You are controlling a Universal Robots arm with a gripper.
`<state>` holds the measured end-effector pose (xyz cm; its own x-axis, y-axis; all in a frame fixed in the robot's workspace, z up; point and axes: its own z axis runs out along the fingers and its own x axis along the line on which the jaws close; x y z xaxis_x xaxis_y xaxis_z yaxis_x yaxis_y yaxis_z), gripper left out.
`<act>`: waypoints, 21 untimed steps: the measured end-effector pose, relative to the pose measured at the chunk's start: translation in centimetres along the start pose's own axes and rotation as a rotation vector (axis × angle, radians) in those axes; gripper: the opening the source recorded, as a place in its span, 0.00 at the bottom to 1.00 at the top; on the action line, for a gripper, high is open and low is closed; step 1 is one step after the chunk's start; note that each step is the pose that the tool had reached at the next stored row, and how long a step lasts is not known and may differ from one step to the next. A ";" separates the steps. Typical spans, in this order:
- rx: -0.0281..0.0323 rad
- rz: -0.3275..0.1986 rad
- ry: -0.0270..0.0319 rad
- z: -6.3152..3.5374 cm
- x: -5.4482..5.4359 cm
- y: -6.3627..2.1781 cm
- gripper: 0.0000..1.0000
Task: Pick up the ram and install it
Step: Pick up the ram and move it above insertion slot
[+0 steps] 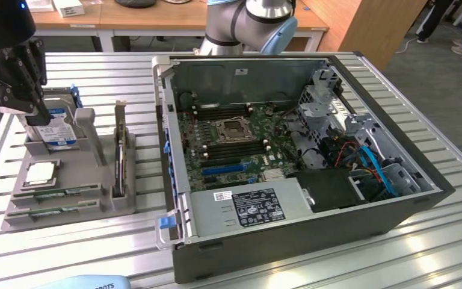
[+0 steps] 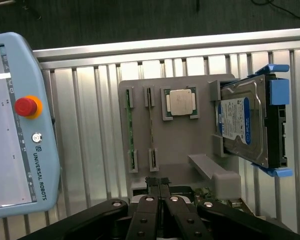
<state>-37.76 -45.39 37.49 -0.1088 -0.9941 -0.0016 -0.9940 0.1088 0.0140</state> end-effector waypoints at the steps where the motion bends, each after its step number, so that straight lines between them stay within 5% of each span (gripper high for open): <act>1: 0.0000 0.000 0.0000 0.00 0.0 0.00 0.10; 13: 0.0000 0.000 0.0000 0.01 0.0 0.02 0.11; 18: 0.0000 0.000 0.0000 0.00 0.0 0.01 0.29; 21: 0.0001 0.000 -0.0002 0.14 0.0 0.02 0.29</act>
<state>-37.78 -45.39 37.35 -0.1090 -0.9940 -0.0018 -0.9939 0.1090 0.0139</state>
